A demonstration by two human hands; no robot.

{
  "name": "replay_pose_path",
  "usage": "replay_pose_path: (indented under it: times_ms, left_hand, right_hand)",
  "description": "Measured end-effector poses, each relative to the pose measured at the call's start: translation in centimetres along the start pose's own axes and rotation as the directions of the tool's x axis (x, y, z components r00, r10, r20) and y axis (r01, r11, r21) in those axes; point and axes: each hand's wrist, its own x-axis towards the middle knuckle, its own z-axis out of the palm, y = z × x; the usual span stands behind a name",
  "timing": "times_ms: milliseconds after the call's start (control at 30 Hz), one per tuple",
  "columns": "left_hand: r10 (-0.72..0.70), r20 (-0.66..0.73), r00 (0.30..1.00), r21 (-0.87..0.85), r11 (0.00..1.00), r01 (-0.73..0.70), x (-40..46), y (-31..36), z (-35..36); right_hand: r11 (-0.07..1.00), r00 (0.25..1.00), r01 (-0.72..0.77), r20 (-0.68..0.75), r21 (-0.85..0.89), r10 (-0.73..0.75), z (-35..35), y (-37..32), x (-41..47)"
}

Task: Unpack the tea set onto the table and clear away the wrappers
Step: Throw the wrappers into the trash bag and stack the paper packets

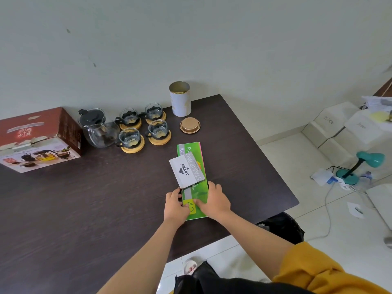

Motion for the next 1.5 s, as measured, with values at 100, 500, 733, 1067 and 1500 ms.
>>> replay_pose_path:
  times_ms: [100, 500, 733, 1067, 1500]
  left_hand:
    - [0.001, 0.002, 1.000, -0.009, 1.000, -0.001, 0.1, 0.1, -0.1]
    - [0.021, 0.036, 0.999, 0.013, 1.000, -0.022, 0.1, 0.0, -0.4]
    - [0.134, 0.069, 0.989, -0.058, 0.990, -0.130, -2.6, -0.9, -1.0]
    - [0.334, 0.033, 0.942, 0.159, 0.929, -0.335, -4.1, -2.1, -0.6]
    - [0.284, 0.018, 0.959, 0.123, 0.951, -0.284, -3.8, -2.0, -0.1]
  right_hand:
    - [0.998, 0.999, 0.034, -0.021, 0.046, -0.033, 0.2, 0.7, -0.6]
    - [0.936, 0.976, 0.211, -0.008, 0.281, -0.218, -0.1, 3.4, -3.0]
    - [0.925, 0.966, 0.255, -0.045, 0.282, -0.253, 0.6, 4.7, -3.5]
    - [0.920, 0.970, 0.243, -0.090, 0.306, -0.227, 1.2, 4.8, -3.6]
    - [0.937, 0.958, 0.287, -0.085, 0.199, -0.276, 1.1, 4.5, -3.3]
